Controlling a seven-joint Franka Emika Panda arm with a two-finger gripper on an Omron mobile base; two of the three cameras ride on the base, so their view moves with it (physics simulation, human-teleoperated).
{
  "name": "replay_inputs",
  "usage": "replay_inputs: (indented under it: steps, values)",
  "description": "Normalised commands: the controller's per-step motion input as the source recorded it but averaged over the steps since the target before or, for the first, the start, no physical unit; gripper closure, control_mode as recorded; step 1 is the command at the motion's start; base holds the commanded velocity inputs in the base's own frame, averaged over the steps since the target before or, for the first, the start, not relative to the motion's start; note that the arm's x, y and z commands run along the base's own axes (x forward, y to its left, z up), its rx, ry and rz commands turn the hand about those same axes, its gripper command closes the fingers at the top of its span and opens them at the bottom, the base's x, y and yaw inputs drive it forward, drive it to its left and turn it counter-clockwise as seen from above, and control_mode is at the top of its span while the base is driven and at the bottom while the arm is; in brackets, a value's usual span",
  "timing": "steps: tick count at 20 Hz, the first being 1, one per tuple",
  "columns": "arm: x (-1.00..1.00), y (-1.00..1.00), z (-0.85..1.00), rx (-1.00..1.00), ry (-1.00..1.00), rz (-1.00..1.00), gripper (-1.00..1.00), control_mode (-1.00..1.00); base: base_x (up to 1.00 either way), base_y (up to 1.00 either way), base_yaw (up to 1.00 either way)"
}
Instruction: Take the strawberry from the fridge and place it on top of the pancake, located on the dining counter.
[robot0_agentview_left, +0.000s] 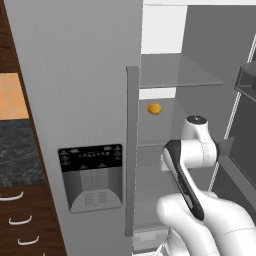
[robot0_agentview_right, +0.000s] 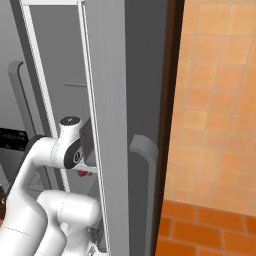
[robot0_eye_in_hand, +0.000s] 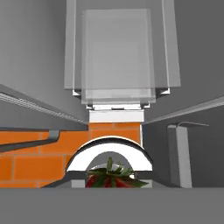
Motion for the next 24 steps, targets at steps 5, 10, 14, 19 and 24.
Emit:
replay_inputs:
  steps: [5,10,14,19,24]
  values:
    - [-0.05,0.03,0.0,0.0,0.0,0.0,1.0,1.0,-0.36,0.41,-0.09]
    - [0.0,0.0,0.0,0.0,0.0,0.0,1.0,1.0,-0.46,0.62,-0.54]
    - [0.0,0.0,0.0,0.0,0.0,0.0,1.0,1.0,-0.5,0.25,-0.76]
    - [0.0,0.0,0.0,0.0,0.0,0.0,1.0,1.0,-0.85,0.19,-0.71]
    - [0.0,0.0,0.0,0.0,0.0,0.0,1.0,1.0,-0.96,0.19,-0.74]
